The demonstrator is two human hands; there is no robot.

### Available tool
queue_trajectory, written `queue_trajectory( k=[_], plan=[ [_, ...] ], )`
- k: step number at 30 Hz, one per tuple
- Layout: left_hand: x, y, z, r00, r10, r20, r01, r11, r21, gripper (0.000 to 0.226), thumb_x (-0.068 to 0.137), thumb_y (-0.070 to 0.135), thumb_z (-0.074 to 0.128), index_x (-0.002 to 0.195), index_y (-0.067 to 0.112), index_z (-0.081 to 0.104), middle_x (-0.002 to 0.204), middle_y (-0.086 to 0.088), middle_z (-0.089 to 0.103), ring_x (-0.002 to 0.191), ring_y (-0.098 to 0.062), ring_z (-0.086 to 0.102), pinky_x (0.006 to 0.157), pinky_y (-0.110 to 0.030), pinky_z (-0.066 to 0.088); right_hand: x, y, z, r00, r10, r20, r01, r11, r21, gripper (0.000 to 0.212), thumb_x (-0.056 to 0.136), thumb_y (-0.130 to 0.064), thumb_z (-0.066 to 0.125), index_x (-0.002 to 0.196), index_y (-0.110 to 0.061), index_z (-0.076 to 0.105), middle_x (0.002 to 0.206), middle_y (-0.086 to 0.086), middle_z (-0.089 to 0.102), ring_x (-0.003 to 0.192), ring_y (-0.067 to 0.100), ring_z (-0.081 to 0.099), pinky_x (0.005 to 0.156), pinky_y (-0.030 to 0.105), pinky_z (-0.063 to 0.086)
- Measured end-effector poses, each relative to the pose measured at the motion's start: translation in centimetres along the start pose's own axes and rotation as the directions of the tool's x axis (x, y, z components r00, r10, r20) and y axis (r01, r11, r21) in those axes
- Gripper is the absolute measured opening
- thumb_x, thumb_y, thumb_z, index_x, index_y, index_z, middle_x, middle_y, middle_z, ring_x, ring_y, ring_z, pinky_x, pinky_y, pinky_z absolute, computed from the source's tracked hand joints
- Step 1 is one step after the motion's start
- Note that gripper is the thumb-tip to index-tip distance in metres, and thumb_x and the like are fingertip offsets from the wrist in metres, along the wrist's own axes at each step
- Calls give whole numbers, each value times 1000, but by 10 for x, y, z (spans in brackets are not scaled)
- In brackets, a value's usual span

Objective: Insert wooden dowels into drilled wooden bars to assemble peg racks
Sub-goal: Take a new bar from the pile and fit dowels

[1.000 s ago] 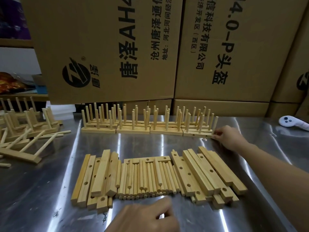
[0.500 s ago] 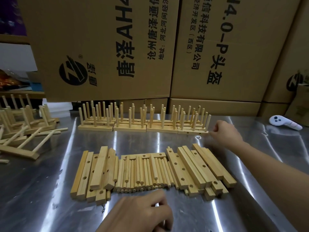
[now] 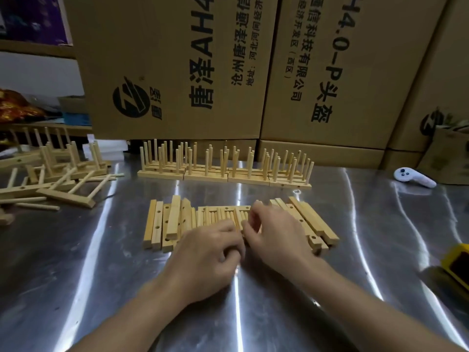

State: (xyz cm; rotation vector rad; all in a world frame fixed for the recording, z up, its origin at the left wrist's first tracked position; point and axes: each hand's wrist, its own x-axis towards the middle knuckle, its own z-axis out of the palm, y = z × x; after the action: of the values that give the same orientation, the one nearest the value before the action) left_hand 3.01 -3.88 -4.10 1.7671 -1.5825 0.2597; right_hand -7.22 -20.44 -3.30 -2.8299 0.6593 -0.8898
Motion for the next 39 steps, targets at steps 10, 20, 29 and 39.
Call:
queue_trajectory(
  k=[10, 20, 29, 39],
  plan=[
    [2, -54, -29, 803, -366, -471, 368, 925, -93, 36, 92, 3, 64, 74, 34, 70, 83, 17, 65, 70, -7, 61, 59, -38, 53, -17, 19, -2, 976, -85, -201, 65, 992, -105, 16, 95, -38, 62, 87, -28, 53, 79, -11, 52, 79, 15, 44, 68, 31, 36],
    [6, -77, -27, 558, -648, -518, 578, 752, -318, 30, 98, 10, 64, 116, 34, 61, 121, 2, 51, 87, -6, 54, 80, -46, 56, -7, 108, -40, 911, 410, -40, -412, 904, -116, 32, 93, -55, 59, 77, -28, 58, 79, -7, 61, 89, 21, 57, 68, 38, 49],
    [5, -75, -27, 575, -639, -511, 566, 762, -316, 24, 99, 7, 63, 107, 30, 67, 121, 0, 50, 84, -6, 53, 79, -43, 52, -7, 103, -40, 894, 448, 4, -444, 888, -119, 13, 95, -40, 62, 85, -30, 60, 81, -8, 62, 79, 12, 57, 54, 32, 44],
    [8, -78, -23, 592, -652, -475, 567, 755, -329, 31, 96, 7, 62, 85, 35, 71, 114, 4, 50, 81, -10, 55, 63, -28, 41, -8, 100, -39, 873, 486, -37, -487, 869, -90, 25, 98, -47, 66, 106, -25, 73, 90, -5, 69, 82, 18, 67, 71, 41, 61]
  ],
)
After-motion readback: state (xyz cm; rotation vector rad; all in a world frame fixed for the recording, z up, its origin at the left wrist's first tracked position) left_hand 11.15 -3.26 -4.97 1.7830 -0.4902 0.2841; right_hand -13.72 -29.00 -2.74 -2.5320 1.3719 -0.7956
